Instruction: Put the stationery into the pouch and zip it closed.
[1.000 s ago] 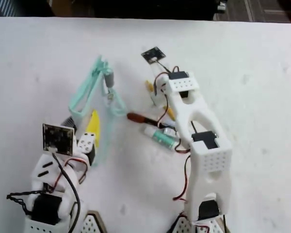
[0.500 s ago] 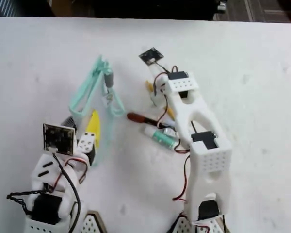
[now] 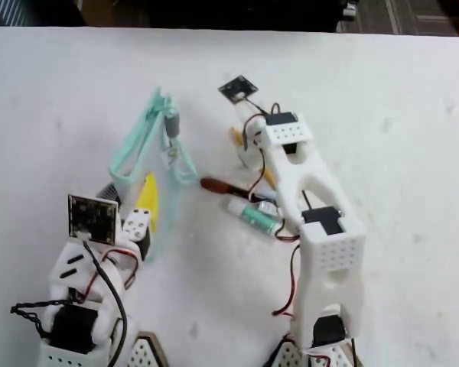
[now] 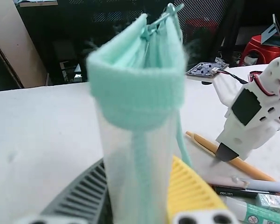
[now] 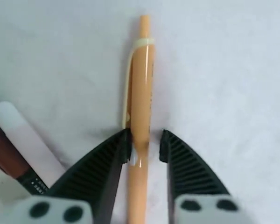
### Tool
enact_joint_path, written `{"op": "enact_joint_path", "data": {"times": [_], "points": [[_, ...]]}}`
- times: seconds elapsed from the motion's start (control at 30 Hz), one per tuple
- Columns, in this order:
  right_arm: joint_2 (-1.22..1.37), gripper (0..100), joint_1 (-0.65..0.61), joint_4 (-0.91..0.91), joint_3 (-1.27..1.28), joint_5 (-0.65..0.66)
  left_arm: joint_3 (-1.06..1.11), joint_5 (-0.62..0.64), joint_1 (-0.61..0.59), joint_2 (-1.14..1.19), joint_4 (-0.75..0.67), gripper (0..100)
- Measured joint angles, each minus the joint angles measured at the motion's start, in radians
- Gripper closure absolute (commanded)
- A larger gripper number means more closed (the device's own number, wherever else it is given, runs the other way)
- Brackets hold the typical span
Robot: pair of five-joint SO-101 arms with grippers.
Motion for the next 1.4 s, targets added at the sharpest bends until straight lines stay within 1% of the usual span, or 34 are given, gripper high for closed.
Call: {"op": "enact_joint_path", "data": {"times": [0.37, 0.47, 0.67, 0.73, 0.9, 1.0, 1.13, 1.27, 1.4], "points": [[0.000, 98.1, 0.023, -0.005, 0.000, -0.005, 0.000, 0.000, 0.000, 0.000, 0.000, 88], [-0.008, 98.1, 0.032, -0.006, 0.002, -0.069, 0.000, 0.000, 0.000, 0.000, 0.000, 82], [-0.064, 98.1, 0.137, -0.003, 0.003, -0.193, 0.000, 0.000, 0.000, 0.000, 0.000, 81], [-0.104, 98.1, 0.160, 0.009, 0.003, -0.212, 0.000, 0.000, 0.000, 0.002, 0.000, 81], [-0.269, 98.1, 0.161, 0.054, 0.005, -0.221, 0.000, 0.021, 0.000, 0.002, 0.000, 81], [-0.422, 98.1, 0.133, 0.089, 0.005, -0.221, 0.000, 0.031, 0.000, 0.002, 0.000, 81], [-0.663, 98.1, 0.054, 0.135, 0.005, -0.221, 0.000, 0.032, 0.000, 0.002, 0.000, 81], [-0.908, 98.1, -0.049, 0.143, 0.005, -0.221, 0.000, 0.032, 0.000, 0.002, 0.000, 81], [-1.126, 98.1, -0.181, 0.143, 0.005, -0.221, 0.000, 0.032, 0.000, 0.002, 0.000, 81]]}}
